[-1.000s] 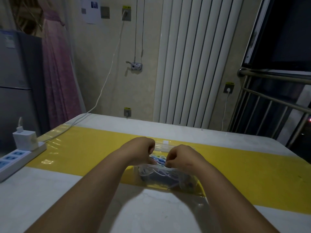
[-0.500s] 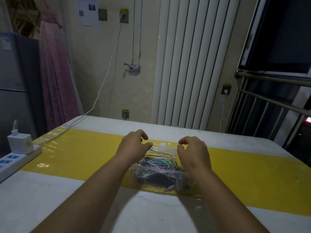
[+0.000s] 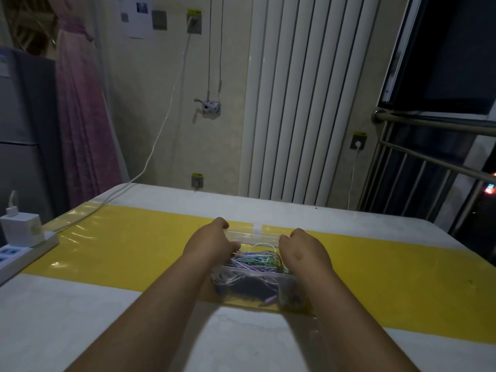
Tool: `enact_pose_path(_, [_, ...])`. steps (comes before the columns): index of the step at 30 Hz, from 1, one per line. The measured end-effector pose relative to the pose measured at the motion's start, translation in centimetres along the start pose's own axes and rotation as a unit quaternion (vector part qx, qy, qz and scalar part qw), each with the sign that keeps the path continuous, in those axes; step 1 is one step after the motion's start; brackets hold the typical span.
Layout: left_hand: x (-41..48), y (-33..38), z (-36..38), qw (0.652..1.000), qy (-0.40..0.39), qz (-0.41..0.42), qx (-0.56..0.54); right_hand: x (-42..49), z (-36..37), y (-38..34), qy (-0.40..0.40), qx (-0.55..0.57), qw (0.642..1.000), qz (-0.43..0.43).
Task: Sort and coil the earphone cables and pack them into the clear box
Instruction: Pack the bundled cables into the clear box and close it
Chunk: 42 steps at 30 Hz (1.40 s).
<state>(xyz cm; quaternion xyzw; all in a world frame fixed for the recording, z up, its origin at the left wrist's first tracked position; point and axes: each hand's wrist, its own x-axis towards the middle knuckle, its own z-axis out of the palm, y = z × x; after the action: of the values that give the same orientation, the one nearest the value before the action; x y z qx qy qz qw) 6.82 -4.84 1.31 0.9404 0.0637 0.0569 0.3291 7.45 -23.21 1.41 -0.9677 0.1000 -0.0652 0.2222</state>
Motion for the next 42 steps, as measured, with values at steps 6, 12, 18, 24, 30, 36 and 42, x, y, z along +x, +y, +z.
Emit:
enact_pose_path(6, [0.1,0.0,-0.1,1.000,-0.001,-0.001,-0.031,-0.1,-0.4,0.5,0.031,0.005,0.999,-0.010])
enact_pose_path(12, [0.1,-0.1,-0.3,0.998,-0.016,-0.002,-0.059,-0.8,-0.8,0.3,0.040,0.017,0.999,-0.025])
enact_pose_path(18, [-0.2,-0.1,-0.3,0.991,0.012,0.011,-0.134,-1.2,-0.8,0.3,0.054,0.059,0.996,-0.032])
enact_pose_path(24, [-0.5,-0.4,-0.2,0.962,0.075,0.028,-0.263,-1.9,-0.8,0.5,0.129,0.190,0.973,-0.022])
enact_pose_path(30, [-1.5,-0.4,-0.4,0.943,0.132,0.058,-0.300,-2.8,-0.9,0.5,0.180,0.287,0.940,-0.036])
enact_pose_path(36, [-3.1,0.3,-1.0,0.904,0.104,0.068,-0.409,-3.1,-1.0,0.8,0.189,0.294,0.934,-0.071])
enact_pose_path(42, [-4.0,-0.6,-0.5,0.834,0.030,0.041,-0.550,-4.4,-0.2,1.4,0.196,0.330,0.912,-0.142])
